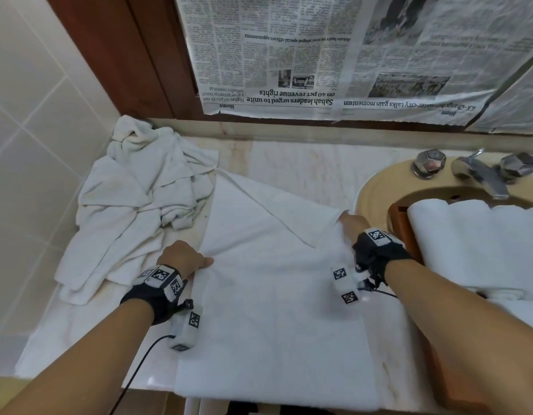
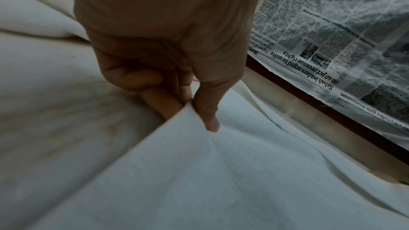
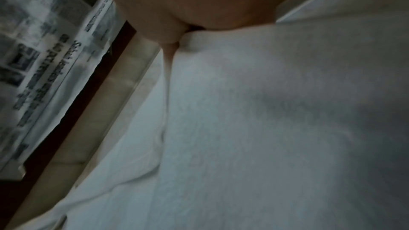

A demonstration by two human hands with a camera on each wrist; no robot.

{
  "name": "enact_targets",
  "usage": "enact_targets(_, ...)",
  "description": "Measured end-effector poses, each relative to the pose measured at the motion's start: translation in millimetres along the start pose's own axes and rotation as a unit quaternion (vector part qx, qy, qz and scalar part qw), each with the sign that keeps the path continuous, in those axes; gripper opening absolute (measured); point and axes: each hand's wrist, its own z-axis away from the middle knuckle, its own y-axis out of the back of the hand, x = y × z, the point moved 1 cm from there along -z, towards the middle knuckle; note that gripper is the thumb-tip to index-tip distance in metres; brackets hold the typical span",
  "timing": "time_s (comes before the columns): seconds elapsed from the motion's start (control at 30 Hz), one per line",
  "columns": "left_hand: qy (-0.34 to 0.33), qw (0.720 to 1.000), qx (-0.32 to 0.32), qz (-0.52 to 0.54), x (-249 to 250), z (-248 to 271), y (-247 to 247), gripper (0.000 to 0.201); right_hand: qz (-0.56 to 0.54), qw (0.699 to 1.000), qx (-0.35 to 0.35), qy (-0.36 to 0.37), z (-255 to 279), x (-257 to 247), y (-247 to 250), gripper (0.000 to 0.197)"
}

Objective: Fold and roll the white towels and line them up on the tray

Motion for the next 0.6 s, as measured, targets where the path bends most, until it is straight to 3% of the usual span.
enact_targets(0.1, -0.017, 0.999, 0.021, -0.039, 2, 5, 5, 0.046, 0.009, 1.0, 0.022, 0.006, 0, -14, -5, 0.012)
enact_targets(0.23, -0.056, 0.996, 0.038, -0.053, 19, 1, 25, 0.053, 0.031, 0.994, 0.05, 0.093, -2, -34, -4, 0.022)
enact_targets(0.33, -0.073, 0.995, 0.054, -0.05, 43, -9, 43, 0.055, 0.027, 0.988, 0.025, 0.152, -10, -44, 0, 0.015)
enact_targets(0.4, -0.084, 0.994, 0.059, -0.035, 59, -18, 54, 0.052, -0.018, 0.988, 0.007, 0.152, -20, -49, 3, 0.029)
enact_targets(0.47, -0.085, 0.994, 0.065, -0.02, 73, -29, 64, 0.049, -0.075, 0.991, 0.021, 0.105, -29, -52, 10, 0.04)
enact_targets(0.6, -0.091, 0.991, 0.093, -0.014, 96, -51, 74, 0.037, -0.119, 0.99, 0.07, 0.019, -43, -52, 22, 0.026)
